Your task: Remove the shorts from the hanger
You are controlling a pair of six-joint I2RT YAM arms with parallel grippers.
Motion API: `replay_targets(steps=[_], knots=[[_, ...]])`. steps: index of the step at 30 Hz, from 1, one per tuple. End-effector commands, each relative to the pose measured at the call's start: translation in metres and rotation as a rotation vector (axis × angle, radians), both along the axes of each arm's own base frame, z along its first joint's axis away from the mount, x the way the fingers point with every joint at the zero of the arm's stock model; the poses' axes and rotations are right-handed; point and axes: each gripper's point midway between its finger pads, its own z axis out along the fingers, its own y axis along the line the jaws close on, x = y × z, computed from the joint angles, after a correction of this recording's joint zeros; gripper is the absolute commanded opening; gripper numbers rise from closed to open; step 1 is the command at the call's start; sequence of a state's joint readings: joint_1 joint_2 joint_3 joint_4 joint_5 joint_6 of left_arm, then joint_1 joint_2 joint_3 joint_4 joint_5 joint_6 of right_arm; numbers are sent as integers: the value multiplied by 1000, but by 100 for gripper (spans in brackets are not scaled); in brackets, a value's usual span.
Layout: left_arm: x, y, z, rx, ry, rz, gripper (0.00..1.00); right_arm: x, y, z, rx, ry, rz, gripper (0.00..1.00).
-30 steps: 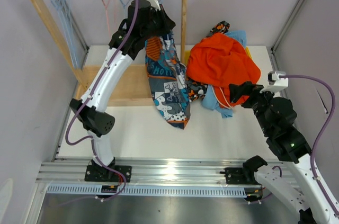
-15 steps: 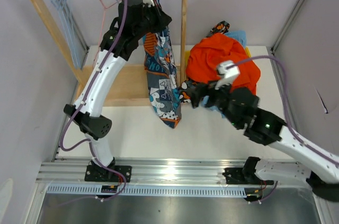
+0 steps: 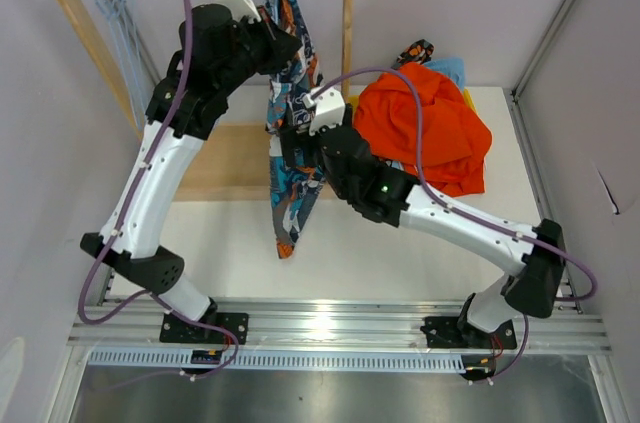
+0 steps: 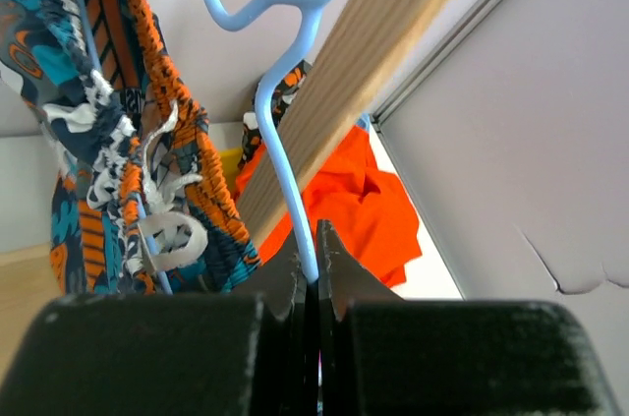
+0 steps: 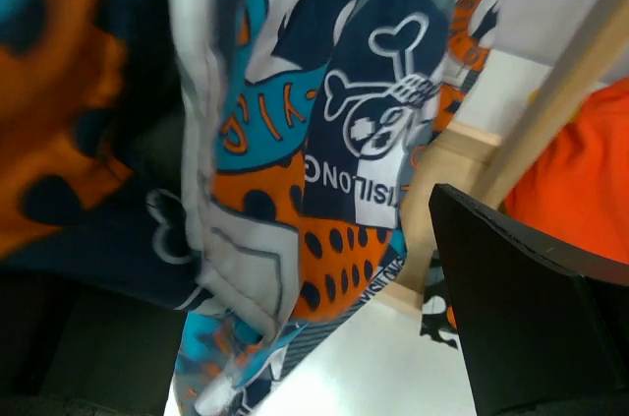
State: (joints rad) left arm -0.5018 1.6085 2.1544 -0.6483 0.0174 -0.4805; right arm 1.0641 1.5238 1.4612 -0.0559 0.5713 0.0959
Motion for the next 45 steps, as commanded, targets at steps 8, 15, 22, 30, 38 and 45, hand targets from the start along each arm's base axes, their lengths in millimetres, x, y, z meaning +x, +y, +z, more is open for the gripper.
replay_targets(steps=[8,15,22,30,38,45], knots=[[-31,16,60,-102,-164,-2,0,-11,31,28,140,-37,57,22],[-23,29,73,-76,-202,75,0,-80,15,13,168,33,76,0],[2,42,83,-60,-211,144,0,-174,2,-37,97,129,136,0],[5,54,89,-77,-211,153,0,-202,-10,-67,71,172,116,0],[-71,21,3,37,33,-57,0,-103,-16,5,56,4,47,0],[-167,44,-85,56,210,-126,0,-16,-51,96,29,-141,-70,0]])
